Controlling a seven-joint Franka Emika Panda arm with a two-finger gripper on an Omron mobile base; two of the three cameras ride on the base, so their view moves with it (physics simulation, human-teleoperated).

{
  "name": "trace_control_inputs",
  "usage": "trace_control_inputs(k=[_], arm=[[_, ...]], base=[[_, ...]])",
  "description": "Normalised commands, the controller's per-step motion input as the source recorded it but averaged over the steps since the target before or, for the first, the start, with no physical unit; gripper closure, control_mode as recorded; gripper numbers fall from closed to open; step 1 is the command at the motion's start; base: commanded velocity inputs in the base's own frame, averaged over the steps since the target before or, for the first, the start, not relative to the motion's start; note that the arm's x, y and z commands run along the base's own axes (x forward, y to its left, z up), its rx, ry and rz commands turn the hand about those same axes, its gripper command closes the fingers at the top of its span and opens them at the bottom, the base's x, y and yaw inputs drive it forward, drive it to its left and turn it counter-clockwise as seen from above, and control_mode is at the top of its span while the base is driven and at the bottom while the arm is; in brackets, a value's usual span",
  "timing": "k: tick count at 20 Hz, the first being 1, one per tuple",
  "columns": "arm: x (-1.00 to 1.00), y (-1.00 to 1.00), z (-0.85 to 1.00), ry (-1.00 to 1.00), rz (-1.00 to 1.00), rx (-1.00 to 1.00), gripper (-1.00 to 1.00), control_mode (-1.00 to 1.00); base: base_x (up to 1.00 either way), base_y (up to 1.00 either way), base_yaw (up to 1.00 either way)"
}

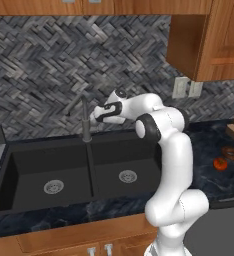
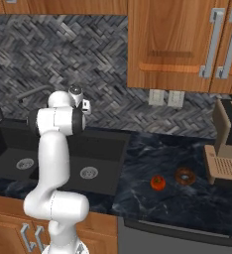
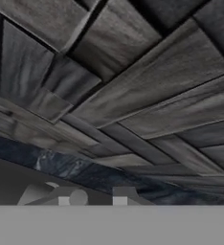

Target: Turn on the sink faucet. Then move the tomato from the counter to the sink. Turn off the sink. Move the vegetable from the sink to the pot next to the stove. Finally move the pot to the front left burner.

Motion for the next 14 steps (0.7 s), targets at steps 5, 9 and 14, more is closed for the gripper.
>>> trace_control_inputs(k=[5,9,14], arm=[[-0.16,-0.58,-0.48,-0.02,-0.05,0.03,1.0,-1.0],[-0.16,-0.58,-0.52,-0.01,-0.04,0.02,1.0,-1.0],[-0.15,-0.52,-0.52,0.0,-0.04,0.02,1.0,-1.0]], base=[[0.0,0.0,0.0],[0.0,0.0,0.0],[0.0,0.0,0.0]])
